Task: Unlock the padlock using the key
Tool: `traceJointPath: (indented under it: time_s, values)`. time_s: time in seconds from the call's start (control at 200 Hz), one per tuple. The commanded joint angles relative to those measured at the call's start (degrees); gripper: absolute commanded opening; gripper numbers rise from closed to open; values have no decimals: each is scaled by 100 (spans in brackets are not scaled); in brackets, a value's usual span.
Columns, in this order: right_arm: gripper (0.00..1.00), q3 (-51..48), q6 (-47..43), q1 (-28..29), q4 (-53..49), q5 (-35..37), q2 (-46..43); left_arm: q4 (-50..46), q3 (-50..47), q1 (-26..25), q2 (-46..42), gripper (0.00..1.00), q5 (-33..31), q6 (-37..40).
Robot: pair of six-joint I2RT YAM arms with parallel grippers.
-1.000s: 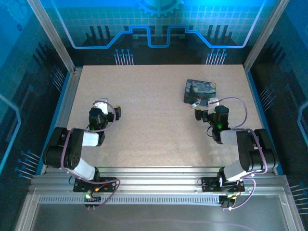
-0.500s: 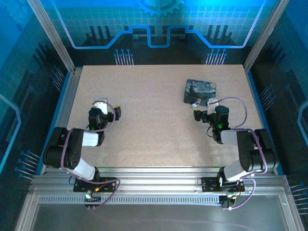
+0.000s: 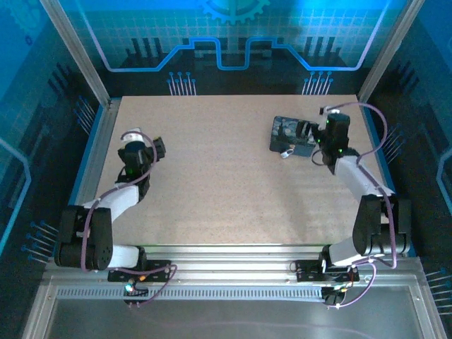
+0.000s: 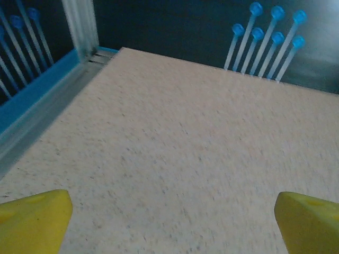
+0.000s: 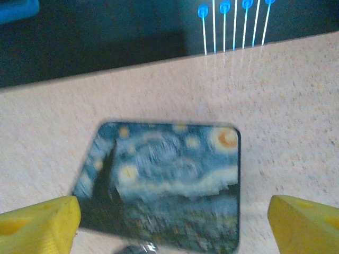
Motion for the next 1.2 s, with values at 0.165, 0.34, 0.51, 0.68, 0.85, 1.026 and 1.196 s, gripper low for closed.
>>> traceJointPath:
  time_s: [0.165,0.34,0.51,0.68,0.85,1.026,1.196]
  values:
    - [89,1991,1418,15,-2741,20,1645,-3212,1439,-180,159,99,-759,-1157]
    - [92,2360,1180,-40,-3116,375,1991,-3869,1808,-651,284,99,-747,-1176]
    - [92,2398,841,-217,-3230,386,2157,-4011,1998,-1055,269,99,-756,-870]
    - [89,2515,375,-422,-3007,-272,2533,-4111,2206,-1113,205,99,-574,-745]
    - [85,2815,-314,-489,-2822,-1130,2995,-4437,2509,-1169,133,98,-343,-442]
    - [79,3028,-1131,-294,-2807,-2097,3276,-4561,2473,-1197,14,97,-4,-361]
    - [75,3321,-1701,323,-3280,-2222,3523,-4540,2406,-1287,1,95,339,-440]
